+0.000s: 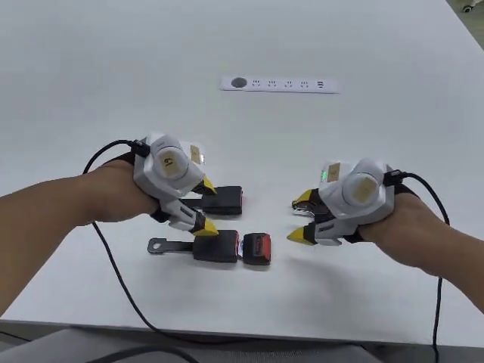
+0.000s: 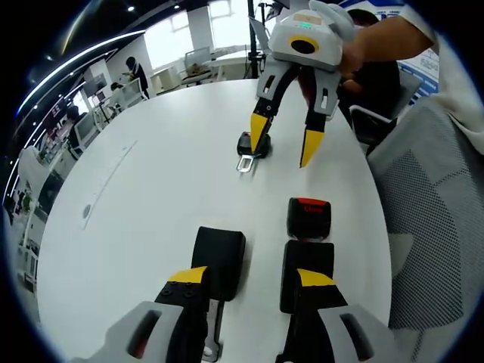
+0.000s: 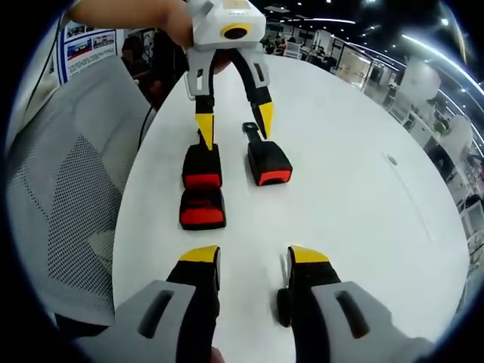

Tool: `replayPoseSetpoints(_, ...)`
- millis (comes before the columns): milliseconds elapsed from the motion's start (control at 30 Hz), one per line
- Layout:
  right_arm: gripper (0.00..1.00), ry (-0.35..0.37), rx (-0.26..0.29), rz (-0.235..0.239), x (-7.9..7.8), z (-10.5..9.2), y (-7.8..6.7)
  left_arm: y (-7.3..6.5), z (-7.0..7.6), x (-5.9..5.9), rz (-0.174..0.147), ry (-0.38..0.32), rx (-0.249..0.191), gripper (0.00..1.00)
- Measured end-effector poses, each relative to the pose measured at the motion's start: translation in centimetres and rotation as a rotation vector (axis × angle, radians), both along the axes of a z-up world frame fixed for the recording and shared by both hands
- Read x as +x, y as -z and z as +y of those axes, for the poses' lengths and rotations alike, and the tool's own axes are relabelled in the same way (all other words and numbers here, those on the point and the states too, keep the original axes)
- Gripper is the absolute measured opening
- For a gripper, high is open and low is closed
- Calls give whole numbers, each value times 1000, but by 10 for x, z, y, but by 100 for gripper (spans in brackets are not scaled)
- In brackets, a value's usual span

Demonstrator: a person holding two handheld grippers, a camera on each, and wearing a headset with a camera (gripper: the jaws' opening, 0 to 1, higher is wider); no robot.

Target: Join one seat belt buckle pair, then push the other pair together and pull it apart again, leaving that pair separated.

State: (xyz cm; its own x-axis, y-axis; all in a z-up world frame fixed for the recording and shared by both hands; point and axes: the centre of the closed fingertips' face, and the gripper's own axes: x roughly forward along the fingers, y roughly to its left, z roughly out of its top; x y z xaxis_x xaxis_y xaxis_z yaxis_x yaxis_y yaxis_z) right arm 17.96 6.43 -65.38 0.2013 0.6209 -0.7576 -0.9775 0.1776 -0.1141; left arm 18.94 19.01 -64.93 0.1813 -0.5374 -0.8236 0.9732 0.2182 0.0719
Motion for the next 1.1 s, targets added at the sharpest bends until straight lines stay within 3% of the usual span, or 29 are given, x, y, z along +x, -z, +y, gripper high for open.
replayPoseSetpoints(233, 35, 20, -36, -13, 17, -23, 3, 7, 3, 17, -9, -5, 22, 48)
replayPoseSetpoints(400, 38, 47, -54, -8, 27, -37, 7, 11, 4, 27, 4, 5, 14, 43)
replayPoseSetpoints(567, 37, 55, -76, 9, 36, -50, 19, 22, 2, 29, 24, 34, 34, 42)
replayPoseSetpoints(667, 37, 67, -79, 18, 38, -54, 20, 31, 5, 35, 36, 37, 39, 42)
replayPoseSetpoints(800, 36, 56, -82, 46, 39, -56, 28, 38, 4, 32, 58, 58, 50, 42)
replayPoseSetpoints(900, 36, 44, -84, 57, 39, -56, 32, 38, 4, 35, 73, 47, 44, 38)
replayPoseSetpoints(1000, 34, 44, -83, 65, 42, -56, 32, 45, 10, 40, 68, 59, 67, 35)
replayPoseSetpoints(1033, 34, 37, -87, 63, 43, -56, 33, 45, 10, 37, 79, 61, 77, 35)
replayPoseSetpoints(1067, 34, 32, -89, 65, 44, -56, 36, 43, 6, 38, 73, 64, 49, 35)
replayPoseSetpoints(1100, 34, 24, -89, 67, 43, -56, 37, 43, 7, 37, 78, 71, 58, 35)
